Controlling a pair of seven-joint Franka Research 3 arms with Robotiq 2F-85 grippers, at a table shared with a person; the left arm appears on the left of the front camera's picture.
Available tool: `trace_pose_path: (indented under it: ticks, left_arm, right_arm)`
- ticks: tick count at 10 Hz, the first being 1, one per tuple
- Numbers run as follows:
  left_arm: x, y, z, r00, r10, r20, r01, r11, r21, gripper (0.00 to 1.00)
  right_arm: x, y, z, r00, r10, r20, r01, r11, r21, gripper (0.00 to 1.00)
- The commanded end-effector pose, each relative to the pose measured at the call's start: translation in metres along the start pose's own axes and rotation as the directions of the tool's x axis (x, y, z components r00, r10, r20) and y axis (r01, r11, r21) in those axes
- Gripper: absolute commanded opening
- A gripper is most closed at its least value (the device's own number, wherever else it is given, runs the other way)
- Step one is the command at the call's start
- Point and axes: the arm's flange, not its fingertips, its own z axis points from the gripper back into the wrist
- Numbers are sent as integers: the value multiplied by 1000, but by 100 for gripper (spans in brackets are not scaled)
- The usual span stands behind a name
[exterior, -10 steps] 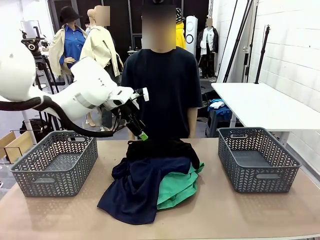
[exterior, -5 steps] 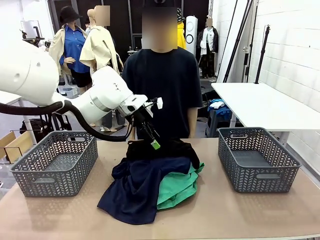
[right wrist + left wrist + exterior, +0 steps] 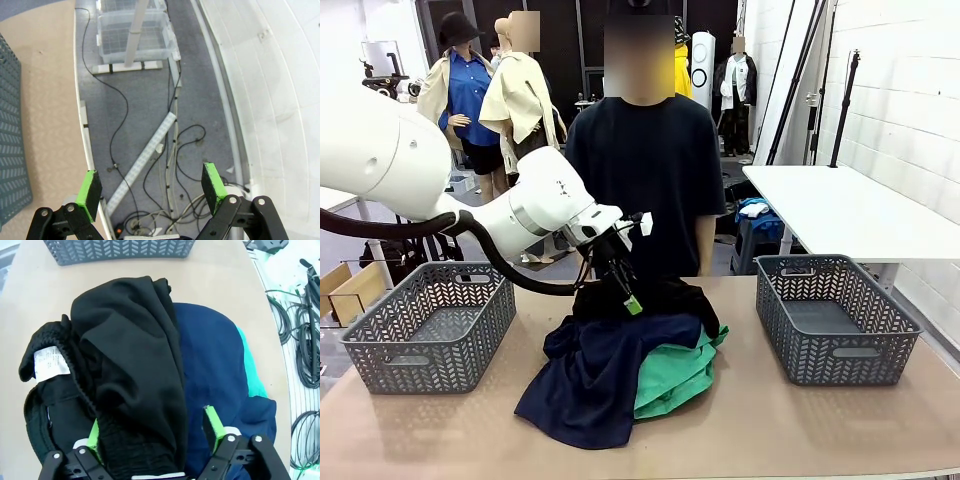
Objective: Sort the tops and bottoms.
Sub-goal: Lift clothes from the center of the table with your left hand.
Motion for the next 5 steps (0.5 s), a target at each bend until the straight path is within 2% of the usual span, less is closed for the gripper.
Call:
trace_pose_path:
  ticks: [1,4,5]
  left_arm:
    - [1,1,5,999,-32,4,32,999,-13,66]
    - [1,-1,6,999,-31,11,31,999,-12,6]
    - [1,-1,7,999,-29,14,29,1000,-11,0]
  right_arm:
    - [1,-2,0,1000,3,-5,-3,1000,-2,100]
    - [1,-2,0,1000,3,-5,-3,1000,-2,100]
    - [1,-2,0,1000,3,-5,-3,1000,-2,100]
